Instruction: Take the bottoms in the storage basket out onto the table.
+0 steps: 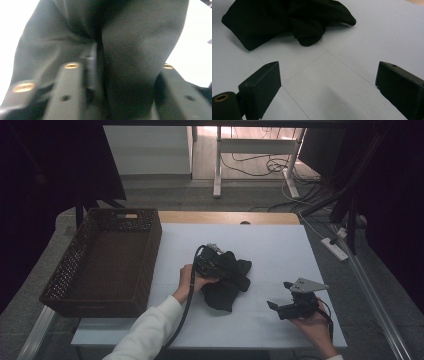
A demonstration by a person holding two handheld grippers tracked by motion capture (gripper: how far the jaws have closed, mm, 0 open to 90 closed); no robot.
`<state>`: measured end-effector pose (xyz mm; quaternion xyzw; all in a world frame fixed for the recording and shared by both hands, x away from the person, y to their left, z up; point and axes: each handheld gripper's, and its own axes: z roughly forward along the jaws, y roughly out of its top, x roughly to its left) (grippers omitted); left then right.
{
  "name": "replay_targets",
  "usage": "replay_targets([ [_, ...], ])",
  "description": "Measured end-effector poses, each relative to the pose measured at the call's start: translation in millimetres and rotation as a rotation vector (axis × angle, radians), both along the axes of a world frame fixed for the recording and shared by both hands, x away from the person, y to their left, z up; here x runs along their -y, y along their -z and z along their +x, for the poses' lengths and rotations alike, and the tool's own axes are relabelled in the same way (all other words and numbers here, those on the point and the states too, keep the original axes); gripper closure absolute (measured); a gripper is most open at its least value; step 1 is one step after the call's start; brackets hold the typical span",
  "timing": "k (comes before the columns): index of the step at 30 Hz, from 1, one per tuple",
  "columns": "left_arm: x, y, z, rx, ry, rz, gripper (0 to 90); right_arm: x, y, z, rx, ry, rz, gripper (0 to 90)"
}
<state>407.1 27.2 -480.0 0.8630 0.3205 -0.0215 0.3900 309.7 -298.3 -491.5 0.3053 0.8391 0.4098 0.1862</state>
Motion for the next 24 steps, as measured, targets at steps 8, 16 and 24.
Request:
replay_targets([
  [8,-15.8,-17.7,-16.1,0.09,-0.038,-0.074,30.5,0.9,1.0,0.3,0.0,0.002,-0.001,6.1],
  [16,-25.5,-26.1,-28.1,0.133,-0.084,-0.094,25.1,1.7,0.6,-1.3,0.003,-0.001,0.011,6.1],
  [24,-31.2,-30.0,-42.5,0.156,-0.083,-0.091,24.4,2.9,-1.8,-3.1,0.011,0.001,0.025,6.1],
])
